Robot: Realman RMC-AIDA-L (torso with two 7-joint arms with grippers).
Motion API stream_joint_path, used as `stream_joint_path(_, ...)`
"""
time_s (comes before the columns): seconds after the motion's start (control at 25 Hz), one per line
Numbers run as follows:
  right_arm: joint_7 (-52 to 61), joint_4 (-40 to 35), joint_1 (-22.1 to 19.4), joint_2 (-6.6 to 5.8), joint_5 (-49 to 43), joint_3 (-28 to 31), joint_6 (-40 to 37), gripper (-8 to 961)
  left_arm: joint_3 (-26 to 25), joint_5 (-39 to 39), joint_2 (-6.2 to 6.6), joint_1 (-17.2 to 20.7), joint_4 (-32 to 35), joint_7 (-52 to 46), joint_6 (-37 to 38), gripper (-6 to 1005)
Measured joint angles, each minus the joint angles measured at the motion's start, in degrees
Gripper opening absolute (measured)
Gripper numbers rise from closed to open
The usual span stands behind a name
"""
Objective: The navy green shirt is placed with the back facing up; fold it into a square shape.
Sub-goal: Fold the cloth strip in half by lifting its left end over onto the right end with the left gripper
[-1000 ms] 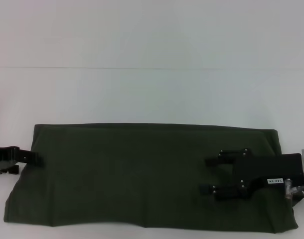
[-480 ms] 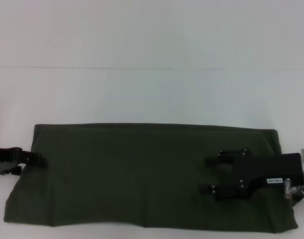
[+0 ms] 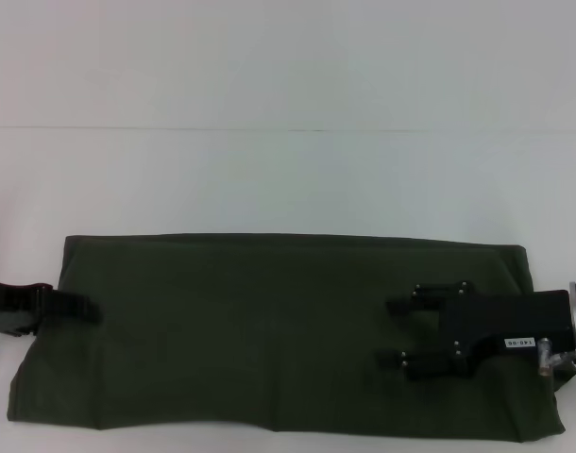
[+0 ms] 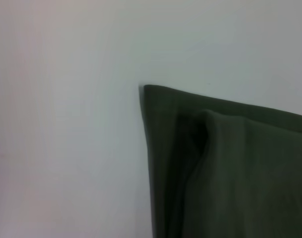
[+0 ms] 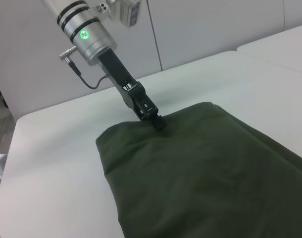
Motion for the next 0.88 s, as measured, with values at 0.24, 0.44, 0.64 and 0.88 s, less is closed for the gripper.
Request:
stream_joint_path(0.24, 0.0, 0.0, 0.0, 0.0, 0.0, 0.0, 0.0, 838, 0.0, -0.1, 0.0, -0.6, -0.8, 0.0, 0.1, 838)
stream_joint_path(0.44, 0.1, 0.0, 0.0, 0.0, -0.1, 0.0, -0.1, 838, 0.0, -0.2, 0.0, -0.8, -1.4, 0.0, 0.1, 838)
stream_joint_path(0.64, 0.2, 0.0, 0.0, 0.0, -0.2, 0.0, -0.3, 837, 0.0, -0.4, -0.02, -0.8, -1.4, 0.0, 0.2, 837)
stream_joint_path(0.88, 0.6, -0.1, 0.0, 0.0, -0.1, -0.1, -0.4, 837, -0.2, -1.2, -0.09, -1.4, -2.3, 0.0, 0.7, 837)
